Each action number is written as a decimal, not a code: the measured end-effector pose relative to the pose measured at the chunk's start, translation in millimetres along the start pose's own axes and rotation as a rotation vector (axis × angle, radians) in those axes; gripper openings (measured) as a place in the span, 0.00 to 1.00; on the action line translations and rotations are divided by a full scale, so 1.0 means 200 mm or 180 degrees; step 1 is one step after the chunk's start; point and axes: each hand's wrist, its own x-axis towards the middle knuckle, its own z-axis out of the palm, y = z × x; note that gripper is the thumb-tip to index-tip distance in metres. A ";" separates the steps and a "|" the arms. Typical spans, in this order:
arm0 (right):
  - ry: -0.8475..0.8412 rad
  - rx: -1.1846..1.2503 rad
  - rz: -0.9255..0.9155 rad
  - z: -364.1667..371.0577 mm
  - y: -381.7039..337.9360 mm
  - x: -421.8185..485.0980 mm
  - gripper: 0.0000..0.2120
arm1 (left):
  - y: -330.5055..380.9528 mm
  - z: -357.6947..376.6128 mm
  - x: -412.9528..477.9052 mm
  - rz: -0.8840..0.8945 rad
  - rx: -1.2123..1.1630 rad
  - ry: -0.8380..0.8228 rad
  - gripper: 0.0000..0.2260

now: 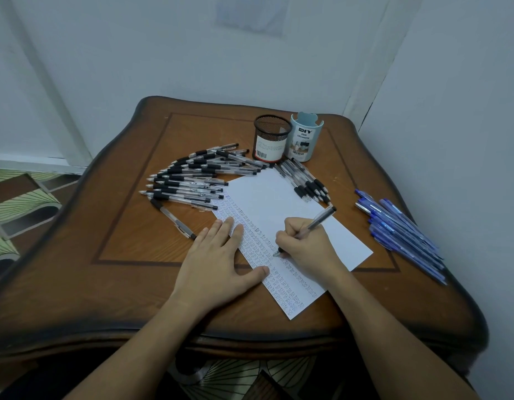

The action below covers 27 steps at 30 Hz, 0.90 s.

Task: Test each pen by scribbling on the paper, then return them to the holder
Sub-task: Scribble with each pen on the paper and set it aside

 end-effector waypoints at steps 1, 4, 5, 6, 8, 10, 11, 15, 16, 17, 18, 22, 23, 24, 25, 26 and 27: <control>-0.0005 0.0006 0.0008 0.00 0.00 0.00 0.22 | 0.00 0.00 0.00 0.0004 0.0005 -0.0002 0.50; -0.0028 0.0134 0.0106 -0.01 0.00 0.01 0.24 | 0.00 0.00 0.00 0.0006 0.0025 -0.0024 0.50; -0.0038 0.0120 0.0116 -0.01 0.01 0.01 0.24 | 0.00 0.00 0.00 0.0004 0.0044 -0.0032 0.50; -0.0038 0.0057 0.0107 -0.01 0.01 0.01 0.23 | 0.00 0.00 0.00 0.0002 0.0066 -0.0034 0.50; 0.0005 0.0008 0.0119 0.00 0.01 0.01 0.21 | 0.00 0.00 0.00 0.0001 0.0083 -0.0032 0.50; 0.0144 0.0257 0.0231 -0.02 0.00 0.02 0.19 | 0.00 0.00 0.00 0.0010 0.0074 -0.0045 0.50; 0.0223 0.0461 0.0318 -0.02 -0.01 0.03 0.19 | 0.00 -0.01 0.00 0.0012 0.0067 -0.0053 0.50; 0.0350 0.1131 0.0627 -0.05 -0.04 0.04 0.26 | 0.00 0.00 0.00 0.0003 0.0064 -0.0024 0.51; 0.0327 0.1236 0.0710 -0.05 -0.06 0.04 0.26 | 0.00 0.00 0.00 0.0004 0.0069 -0.0017 0.51; 0.0326 0.1337 0.0780 -0.05 -0.07 0.05 0.24 | 0.00 0.00 0.00 0.0006 0.0073 -0.0012 0.51; 0.0323 0.1409 0.0838 -0.05 -0.08 0.05 0.21 | 0.00 0.00 0.00 0.0006 0.0075 -0.0015 0.51; 0.0198 0.0892 0.0872 -0.04 -0.09 0.06 0.20 | 0.00 0.00 0.00 0.0017 0.0050 -0.0004 0.50; 0.0133 0.0759 0.0860 -0.04 -0.09 0.06 0.19 | 0.00 0.00 0.00 0.0022 0.0051 -0.0002 0.50; 0.0094 0.0693 0.0878 -0.04 -0.11 0.07 0.18 | 0.00 -0.01 0.00 0.0024 0.0050 -0.0005 0.51; 0.0061 0.0686 0.0908 -0.04 -0.13 0.08 0.17 | 0.00 -0.01 0.00 0.0026 0.0048 -0.0008 0.51; 0.0026 0.0719 0.0945 -0.05 -0.14 0.08 0.18 | 0.00 -0.01 0.00 0.0029 0.0054 -0.0010 0.51; -0.0024 0.0765 0.0984 -0.05 -0.15 0.09 0.19 | 0.00 -0.01 0.00 0.0033 0.0057 -0.0004 0.50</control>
